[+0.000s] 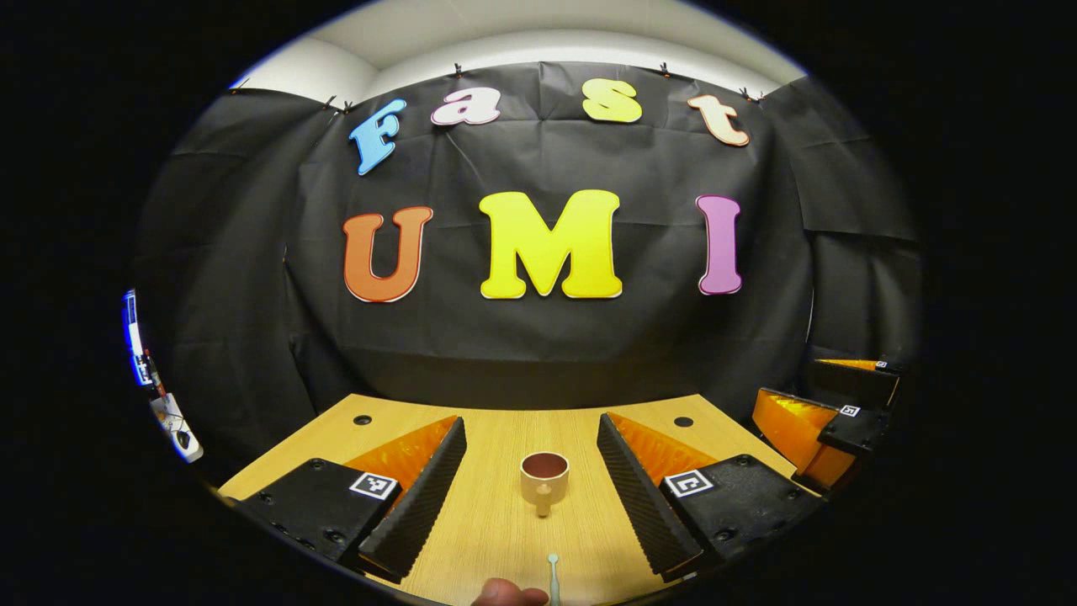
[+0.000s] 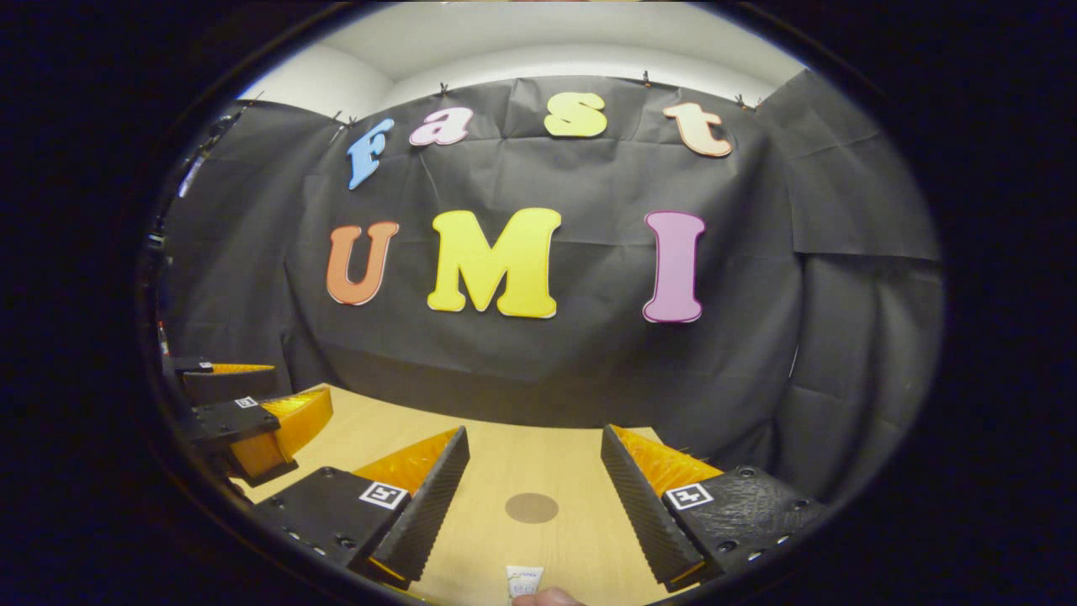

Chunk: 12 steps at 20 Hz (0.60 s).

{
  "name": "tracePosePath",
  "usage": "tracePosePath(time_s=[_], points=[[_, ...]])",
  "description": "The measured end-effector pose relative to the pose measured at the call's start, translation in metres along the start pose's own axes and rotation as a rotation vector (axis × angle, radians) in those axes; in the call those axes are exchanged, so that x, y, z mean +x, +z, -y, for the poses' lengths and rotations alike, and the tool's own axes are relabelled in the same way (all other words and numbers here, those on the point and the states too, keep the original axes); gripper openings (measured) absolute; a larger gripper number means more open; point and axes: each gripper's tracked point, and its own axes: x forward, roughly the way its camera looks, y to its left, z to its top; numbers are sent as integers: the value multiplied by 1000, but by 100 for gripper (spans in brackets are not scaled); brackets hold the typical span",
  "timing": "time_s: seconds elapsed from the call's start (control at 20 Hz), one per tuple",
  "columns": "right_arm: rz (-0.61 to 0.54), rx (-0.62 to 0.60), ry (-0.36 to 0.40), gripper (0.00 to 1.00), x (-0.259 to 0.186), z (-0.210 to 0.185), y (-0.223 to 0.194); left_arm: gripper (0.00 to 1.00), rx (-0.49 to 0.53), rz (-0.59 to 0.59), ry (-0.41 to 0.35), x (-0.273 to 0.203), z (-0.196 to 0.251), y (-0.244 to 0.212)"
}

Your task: Put the toothbrush and toothpaste on the desktop into the cup, then pick up the cup and place it on the coaster on the desktop.

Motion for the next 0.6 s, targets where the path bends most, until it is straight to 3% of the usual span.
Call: tracePosePath(time_s=[0.6], points=[[-243, -19, 32, 98, -20, -6, -99, 100, -32, -243, -26, -22, 6, -97]])
